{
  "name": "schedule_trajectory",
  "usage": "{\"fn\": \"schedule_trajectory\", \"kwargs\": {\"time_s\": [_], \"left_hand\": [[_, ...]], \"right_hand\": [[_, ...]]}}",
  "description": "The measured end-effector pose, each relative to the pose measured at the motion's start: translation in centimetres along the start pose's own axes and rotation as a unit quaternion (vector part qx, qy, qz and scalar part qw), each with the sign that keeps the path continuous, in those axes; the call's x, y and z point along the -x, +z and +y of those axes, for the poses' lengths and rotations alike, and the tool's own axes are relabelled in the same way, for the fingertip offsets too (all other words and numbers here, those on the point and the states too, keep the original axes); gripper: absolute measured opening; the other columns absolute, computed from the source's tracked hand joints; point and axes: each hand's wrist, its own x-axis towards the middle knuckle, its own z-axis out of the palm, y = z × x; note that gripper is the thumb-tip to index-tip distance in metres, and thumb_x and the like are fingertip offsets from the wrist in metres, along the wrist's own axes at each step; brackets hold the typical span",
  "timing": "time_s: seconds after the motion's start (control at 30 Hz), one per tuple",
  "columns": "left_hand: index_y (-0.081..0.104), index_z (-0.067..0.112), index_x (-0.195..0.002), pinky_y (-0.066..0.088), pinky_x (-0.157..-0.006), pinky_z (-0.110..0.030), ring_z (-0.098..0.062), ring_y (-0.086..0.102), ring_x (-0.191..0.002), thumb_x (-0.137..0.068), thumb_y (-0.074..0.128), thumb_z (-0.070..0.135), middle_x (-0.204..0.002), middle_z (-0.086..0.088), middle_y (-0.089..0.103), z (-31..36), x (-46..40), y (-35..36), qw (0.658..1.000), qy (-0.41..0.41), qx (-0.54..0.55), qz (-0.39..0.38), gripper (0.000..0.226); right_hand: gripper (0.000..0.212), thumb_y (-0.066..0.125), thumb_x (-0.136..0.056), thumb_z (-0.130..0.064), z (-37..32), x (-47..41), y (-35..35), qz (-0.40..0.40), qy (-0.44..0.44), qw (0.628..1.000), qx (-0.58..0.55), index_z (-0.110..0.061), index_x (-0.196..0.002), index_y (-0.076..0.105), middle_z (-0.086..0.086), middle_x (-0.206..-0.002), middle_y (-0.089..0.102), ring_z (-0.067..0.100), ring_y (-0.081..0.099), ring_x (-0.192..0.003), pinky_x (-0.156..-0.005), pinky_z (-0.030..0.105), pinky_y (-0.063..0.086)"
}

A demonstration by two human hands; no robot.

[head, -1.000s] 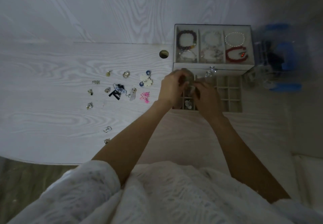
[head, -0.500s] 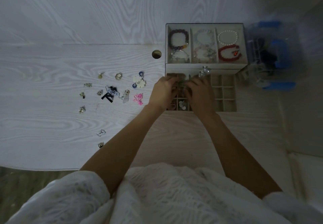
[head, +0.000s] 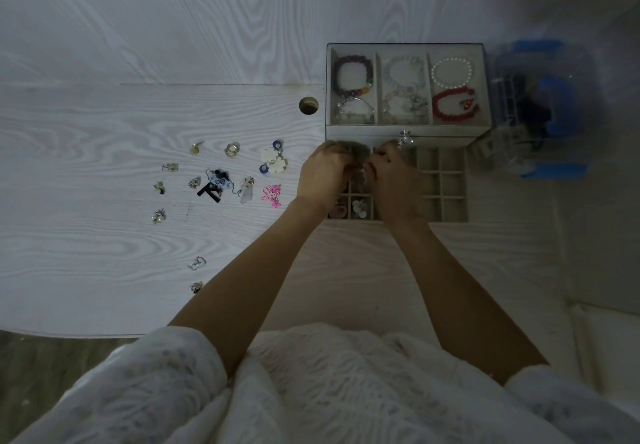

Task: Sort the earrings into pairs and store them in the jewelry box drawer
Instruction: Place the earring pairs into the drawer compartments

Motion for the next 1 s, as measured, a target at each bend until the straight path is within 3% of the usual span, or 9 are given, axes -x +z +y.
{"fn": "schedule_trajectory", "kwargs": {"time_s": [0.1,0.2,0.33,0.47,0.63,0.77,0.83,1.0], "left_hand": [[0.076,0.013,-0.075,0.050,-0.060,-0.026,-0.027,0.062,-0.087,-0.073,0.071,0.019,-0.084,-0.002,0.074,-0.5,0.7,0.0,0.999,0.040,-0.028,0.014,0.008],[0.076,0.019,-0.073,0.048,-0.051,-0.022,-0.024,0.062,-0.082,-0.077,0.057,0.026,-0.081,0.004,0.073,-0.7,1.3,-0.2,0.995,0.071,-0.062,0.029,0.021],[0.075,0.019,-0.079,0.050,-0.060,-0.027,-0.026,0.062,-0.081,-0.078,0.044,0.020,-0.082,0.004,0.073,-0.6,1.8,0.0,0.990,0.098,-0.093,0.043,0.032],[0.075,0.017,-0.082,0.051,-0.063,-0.031,-0.029,0.063,-0.082,-0.077,0.039,0.020,-0.083,0.001,0.073,-0.6,2.1,0.2,0.991,0.089,-0.090,0.032,0.036],[0.072,0.012,-0.084,0.051,-0.066,-0.032,-0.028,0.060,-0.081,-0.080,0.037,0.023,-0.084,-0.003,0.072,-0.3,3.0,-1.1,0.995,0.084,-0.043,0.035,0.036],[0.066,0.014,-0.090,0.042,-0.068,-0.027,-0.020,0.059,-0.078,-0.087,0.048,0.025,-0.082,0.000,0.069,-1.3,6.6,-3.8,0.993,0.026,0.036,0.107,0.021],[0.064,0.017,-0.091,0.039,-0.065,-0.024,-0.014,0.059,-0.072,-0.089,0.050,0.026,-0.078,0.003,0.068,-2.6,9.1,-5.2,0.989,-0.024,0.057,0.136,0.017],[0.064,0.019,-0.101,0.045,-0.067,-0.028,-0.016,0.060,-0.083,-0.089,0.056,0.024,-0.088,0.003,0.069,-8.2,15.1,-6.9,0.976,-0.187,0.054,0.094,0.015]], "right_hand": [[0.015,0.060,-0.087,-0.017,0.5,0.4,-0.4,-0.022,-0.016,0.999,0.025,-0.006,-0.081,0.068,0.010,-0.093,0.061,0.029,0.060,-0.066,-0.055,0.030,0.046],[0.014,0.058,-0.087,-0.019,0.7,1.2,-0.9,-0.001,-0.066,0.996,0.062,-0.009,-0.085,0.067,0.008,-0.095,0.062,0.027,0.059,-0.080,-0.058,0.031,0.047],[0.016,0.055,-0.087,-0.018,0.4,1.7,-0.6,-0.013,-0.072,0.995,0.061,-0.011,-0.095,0.067,0.010,-0.102,0.060,0.031,0.055,-0.093,-0.069,0.035,0.048],[0.013,0.057,-0.085,-0.013,-0.5,0.9,-0.3,-0.045,-0.033,0.997,0.053,-0.006,-0.091,0.065,0.017,-0.107,0.056,0.035,0.054,-0.094,-0.065,0.039,0.050],[0.014,0.053,-0.088,-0.012,-1.6,1.9,-1.7,0.020,-0.051,0.998,0.026,-0.008,-0.093,0.065,0.013,-0.101,0.058,0.027,0.053,-0.091,-0.068,0.031,0.042],[0.018,0.049,-0.090,-0.012,-3.7,3.8,-2.3,0.036,-0.092,0.995,-0.007,-0.009,-0.099,0.065,0.010,-0.100,0.061,0.027,0.053,-0.091,-0.077,0.031,0.038],[0.019,0.047,-0.089,-0.012,-5.0,4.7,-1.9,0.027,-0.129,0.991,-0.019,-0.007,-0.095,0.065,0.010,-0.094,0.063,0.029,0.053,-0.088,-0.077,0.036,0.043],[0.020,0.053,-0.082,-0.005,-8.5,5.4,0.7,-0.063,-0.202,0.977,-0.020,-0.006,-0.095,0.069,0.010,-0.082,0.067,0.030,0.059,-0.082,-0.074,0.034,0.046]]}}
